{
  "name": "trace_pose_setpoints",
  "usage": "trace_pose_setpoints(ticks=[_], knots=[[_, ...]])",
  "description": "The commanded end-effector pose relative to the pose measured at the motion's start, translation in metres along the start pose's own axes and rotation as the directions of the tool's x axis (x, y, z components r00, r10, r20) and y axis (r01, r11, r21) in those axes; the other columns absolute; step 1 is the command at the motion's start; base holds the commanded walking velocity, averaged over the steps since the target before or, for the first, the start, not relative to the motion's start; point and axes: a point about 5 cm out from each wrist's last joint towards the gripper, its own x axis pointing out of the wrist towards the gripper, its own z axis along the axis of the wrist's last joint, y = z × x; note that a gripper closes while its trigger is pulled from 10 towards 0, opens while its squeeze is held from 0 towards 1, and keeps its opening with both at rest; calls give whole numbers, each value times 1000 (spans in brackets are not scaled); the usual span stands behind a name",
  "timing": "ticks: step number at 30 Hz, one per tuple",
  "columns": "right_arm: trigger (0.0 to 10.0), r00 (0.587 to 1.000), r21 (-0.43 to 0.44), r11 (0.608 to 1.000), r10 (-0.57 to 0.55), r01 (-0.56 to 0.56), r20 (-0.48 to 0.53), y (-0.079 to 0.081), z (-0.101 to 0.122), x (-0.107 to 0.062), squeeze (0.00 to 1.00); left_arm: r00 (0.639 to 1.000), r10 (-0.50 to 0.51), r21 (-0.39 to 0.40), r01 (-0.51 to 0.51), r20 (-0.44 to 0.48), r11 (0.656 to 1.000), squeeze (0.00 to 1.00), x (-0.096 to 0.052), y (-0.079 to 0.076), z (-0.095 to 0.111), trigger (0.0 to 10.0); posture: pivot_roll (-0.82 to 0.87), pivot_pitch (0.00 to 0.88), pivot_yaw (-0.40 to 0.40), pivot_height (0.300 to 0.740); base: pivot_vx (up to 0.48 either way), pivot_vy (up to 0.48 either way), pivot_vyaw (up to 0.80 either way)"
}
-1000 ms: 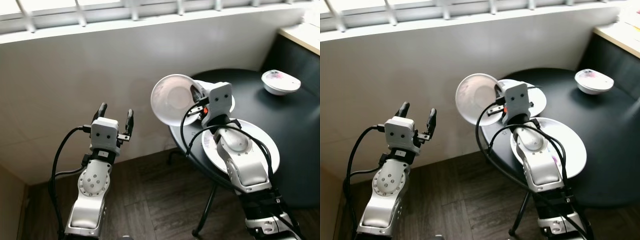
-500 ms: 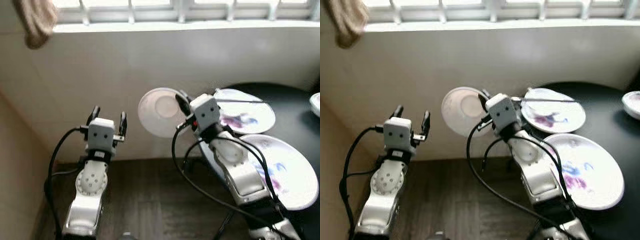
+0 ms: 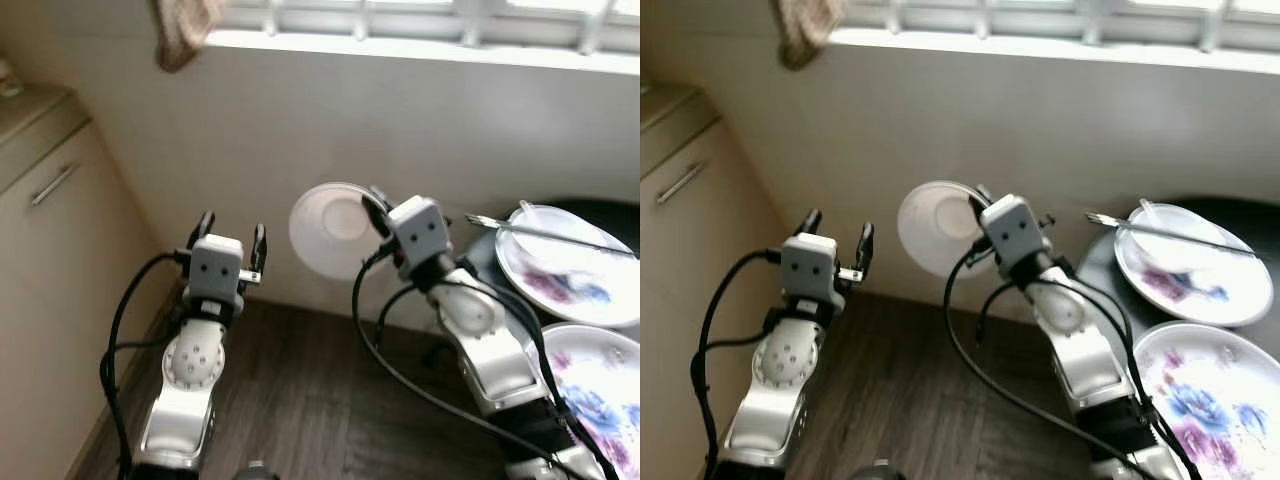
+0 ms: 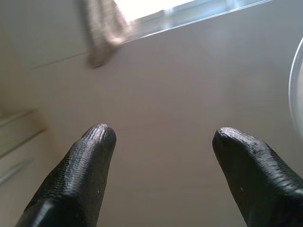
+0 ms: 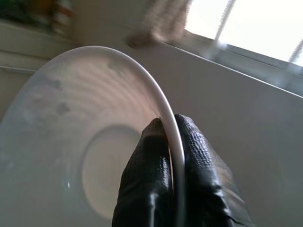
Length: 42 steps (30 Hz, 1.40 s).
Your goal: Kitchen organization
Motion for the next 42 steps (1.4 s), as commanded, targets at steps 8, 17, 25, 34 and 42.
trace_pose_setpoints(ticks=[8,17,25,34,42], knots=[[0,1000,-14,1000,1,-1,15,0,1,-1,0,1000,-13,7,13,4,1000,0,0,-3,1,10000,23,11,-27,740,0,0,800],[0,1000,-31,1000,-1,1,25,-1,2,2,0,1000,-12,6,11,17,1000,0,0,-2,3,10000,25,3,-28,740,0,0,800],[0,994,-28,997,-65,67,86,-10,10,5,0,999,-3,-14,4,51,1000,0,0,1,8,10000,28,6,-29,740,0,0,800],[0,972,-77,986,-134,151,193,-20,26,6,0,998,-3,-27,5,69,1000,0,0,2,11,10000,29,14,-29,740,290,0,800],[0,960,-80,981,-155,178,232,-23,30,8,0,997,1,-33,2,73,999,0,0,2,11,10000,30,17,-33,740,318,0,585]])
